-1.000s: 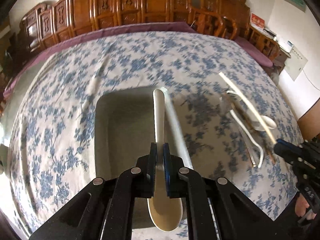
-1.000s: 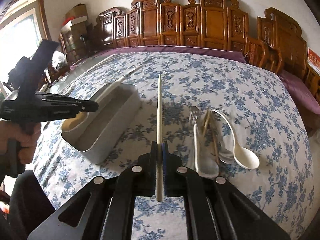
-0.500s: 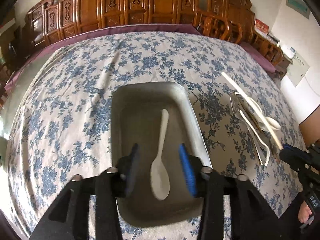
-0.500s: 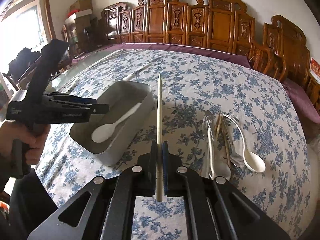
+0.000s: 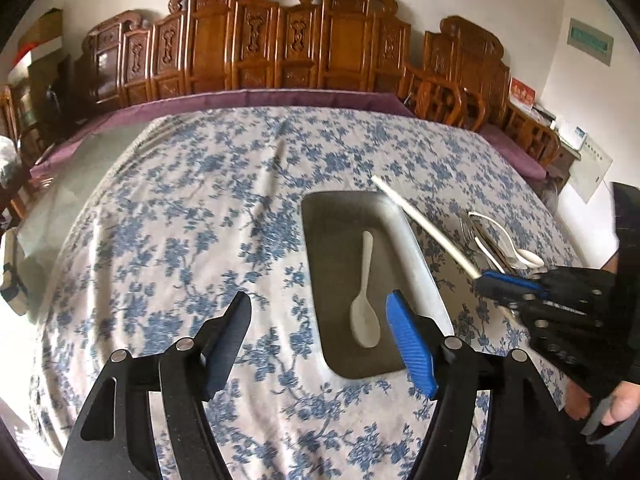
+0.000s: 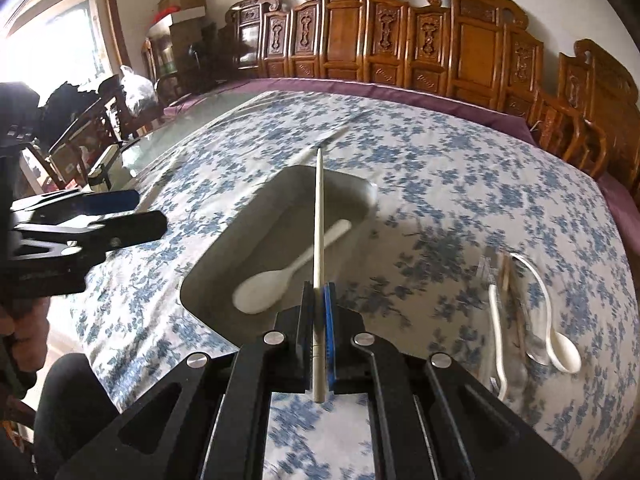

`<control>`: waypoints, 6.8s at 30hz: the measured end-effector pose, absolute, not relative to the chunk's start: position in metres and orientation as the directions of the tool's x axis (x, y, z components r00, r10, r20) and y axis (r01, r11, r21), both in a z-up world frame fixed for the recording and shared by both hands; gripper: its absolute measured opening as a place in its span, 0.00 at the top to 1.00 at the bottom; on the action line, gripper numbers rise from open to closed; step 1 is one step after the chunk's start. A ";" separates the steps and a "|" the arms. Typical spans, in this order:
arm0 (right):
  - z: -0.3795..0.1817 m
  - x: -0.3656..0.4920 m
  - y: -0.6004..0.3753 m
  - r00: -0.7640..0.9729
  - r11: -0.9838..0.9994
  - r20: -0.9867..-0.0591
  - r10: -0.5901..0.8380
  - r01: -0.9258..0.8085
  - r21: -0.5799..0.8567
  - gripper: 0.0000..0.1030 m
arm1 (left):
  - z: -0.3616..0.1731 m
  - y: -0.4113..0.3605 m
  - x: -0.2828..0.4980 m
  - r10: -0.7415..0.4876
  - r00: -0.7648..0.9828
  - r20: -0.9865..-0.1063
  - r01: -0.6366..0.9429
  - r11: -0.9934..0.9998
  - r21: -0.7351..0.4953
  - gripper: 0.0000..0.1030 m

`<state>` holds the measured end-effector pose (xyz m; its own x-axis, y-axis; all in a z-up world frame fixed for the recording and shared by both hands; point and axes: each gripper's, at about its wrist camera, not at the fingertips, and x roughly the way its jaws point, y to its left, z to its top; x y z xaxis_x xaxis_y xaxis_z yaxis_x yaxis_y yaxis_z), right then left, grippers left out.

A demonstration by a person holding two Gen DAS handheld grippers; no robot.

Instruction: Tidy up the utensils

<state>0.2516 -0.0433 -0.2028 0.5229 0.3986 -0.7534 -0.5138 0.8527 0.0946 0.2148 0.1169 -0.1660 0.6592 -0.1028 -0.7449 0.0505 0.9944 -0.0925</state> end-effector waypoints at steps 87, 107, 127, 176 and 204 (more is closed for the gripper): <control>-0.253 0.279 -0.319 0.585 0.947 -0.764 0.271 -0.305 0.103 0.66 | -0.270 -0.167 0.284 -0.303 0.395 -0.867 0.334 0.927 -0.172 0.94; -0.254 0.316 -0.289 0.570 0.952 -0.786 0.240 -0.296 0.076 0.66 | -0.221 -0.122 0.263 -0.340 0.481 -0.808 0.334 0.923 -0.190 0.96; -0.286 0.370 -0.249 0.457 0.949 -0.874 0.165 -0.314 0.015 0.90 | -0.213 -0.110 0.261 -0.359 0.482 -0.799 0.365 0.911 -0.189 0.96; -0.185 0.251 -0.162 0.532 0.903 -0.784 0.321 -0.421 0.084 0.96 | -0.167 -0.007 0.237 -0.258 0.519 -0.815 0.313 0.945 -0.100 0.96; -0.200 0.261 -0.099 0.475 0.878 -0.794 0.379 -0.457 0.145 0.96 | -0.200 0.075 0.252 -0.152 0.515 -0.844 0.177 0.982 -0.069 0.61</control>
<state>0.2612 -0.0994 -0.1998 0.4753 0.3786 -0.7942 -0.4571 0.8776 0.1448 0.2523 0.0753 -0.2002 0.5145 -0.1517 -0.8439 0.1767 0.9819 -0.0688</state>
